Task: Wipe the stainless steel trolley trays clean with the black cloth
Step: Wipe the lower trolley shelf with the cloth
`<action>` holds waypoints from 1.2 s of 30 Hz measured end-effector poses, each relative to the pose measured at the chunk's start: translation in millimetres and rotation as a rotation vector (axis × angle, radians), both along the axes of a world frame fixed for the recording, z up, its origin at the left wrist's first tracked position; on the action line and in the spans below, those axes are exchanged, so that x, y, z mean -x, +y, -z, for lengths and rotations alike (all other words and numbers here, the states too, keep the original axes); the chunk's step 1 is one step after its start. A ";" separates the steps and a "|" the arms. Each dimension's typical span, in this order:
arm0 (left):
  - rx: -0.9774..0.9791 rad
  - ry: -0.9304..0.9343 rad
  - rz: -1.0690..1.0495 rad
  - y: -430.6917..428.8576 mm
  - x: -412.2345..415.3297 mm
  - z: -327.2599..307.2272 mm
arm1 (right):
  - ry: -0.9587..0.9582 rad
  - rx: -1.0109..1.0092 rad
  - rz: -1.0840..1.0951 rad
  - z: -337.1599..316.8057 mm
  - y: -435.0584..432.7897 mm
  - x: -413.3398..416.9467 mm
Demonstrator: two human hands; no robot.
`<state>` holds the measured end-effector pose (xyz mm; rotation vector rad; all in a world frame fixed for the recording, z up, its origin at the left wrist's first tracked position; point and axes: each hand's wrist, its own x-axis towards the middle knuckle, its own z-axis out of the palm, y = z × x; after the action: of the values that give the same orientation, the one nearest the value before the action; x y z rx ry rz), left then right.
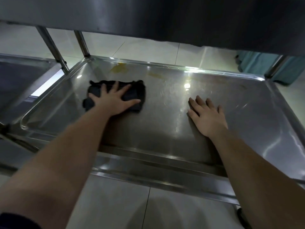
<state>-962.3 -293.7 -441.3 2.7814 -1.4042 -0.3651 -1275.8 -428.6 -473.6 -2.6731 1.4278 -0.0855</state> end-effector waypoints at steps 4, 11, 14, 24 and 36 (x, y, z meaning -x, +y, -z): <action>-0.031 0.002 -0.114 -4.2 -25.8 -2.1 | 0.025 0.007 0.009 1.7 2.0 -4.9; -0.026 0.002 0.160 -95.7 94.6 1.2 | 0.030 0.016 0.023 2.9 2.3 -5.1; -0.037 0.007 0.206 -113.4 123.9 2.5 | 0.023 0.012 0.027 3.5 -0.2 -4.6; -0.023 -0.025 -0.001 -17.8 -18.5 -1.6 | -0.012 -0.007 0.031 -0.4 0.3 -3.4; -0.029 0.000 0.236 -75.9 138.3 0.6 | -0.054 -0.042 0.042 -5.5 0.8 -1.7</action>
<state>-1100.6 -369.5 -441.9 2.6413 -1.7455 -0.3905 -1274.0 -427.9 -468.1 -2.5875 1.4533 -0.1293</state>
